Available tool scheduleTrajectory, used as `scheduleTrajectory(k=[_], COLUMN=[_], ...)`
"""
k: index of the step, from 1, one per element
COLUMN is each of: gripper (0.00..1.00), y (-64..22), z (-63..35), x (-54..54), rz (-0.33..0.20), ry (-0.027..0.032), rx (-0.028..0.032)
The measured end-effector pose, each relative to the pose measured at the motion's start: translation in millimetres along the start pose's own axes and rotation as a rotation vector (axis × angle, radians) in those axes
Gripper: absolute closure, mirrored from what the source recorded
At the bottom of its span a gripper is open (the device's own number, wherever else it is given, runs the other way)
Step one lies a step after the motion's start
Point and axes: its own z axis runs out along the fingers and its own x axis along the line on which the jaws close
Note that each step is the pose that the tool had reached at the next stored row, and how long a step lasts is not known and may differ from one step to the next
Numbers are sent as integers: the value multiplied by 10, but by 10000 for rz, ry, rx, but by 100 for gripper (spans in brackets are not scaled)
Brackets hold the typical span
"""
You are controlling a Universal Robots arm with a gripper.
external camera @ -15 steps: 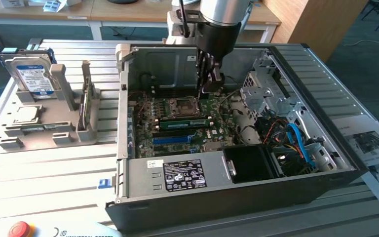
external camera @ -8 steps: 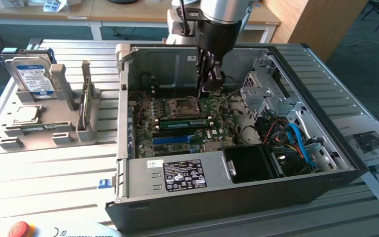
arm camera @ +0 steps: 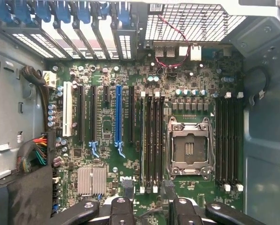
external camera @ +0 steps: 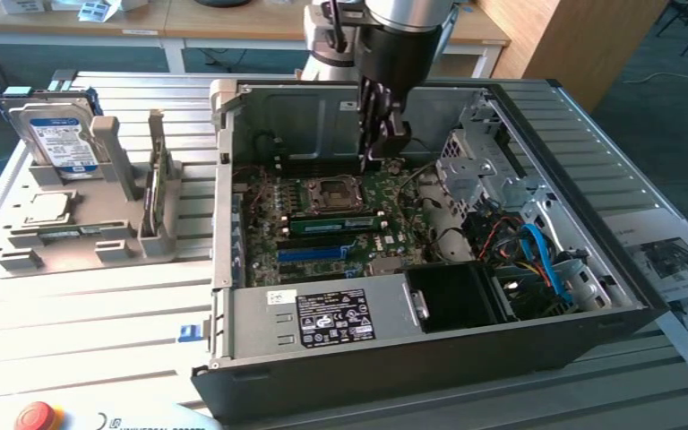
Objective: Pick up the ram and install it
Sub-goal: 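Insert the ram into the slot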
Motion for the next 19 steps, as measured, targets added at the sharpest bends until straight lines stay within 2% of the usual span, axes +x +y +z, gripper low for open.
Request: scheduleTrajectory(k=[10, 19], gripper=[63, 63], y=[1, 3], z=[-28, -124], x=[0, -2], rz=[0, 0], ry=[4, 0], rx=[-2, 0])
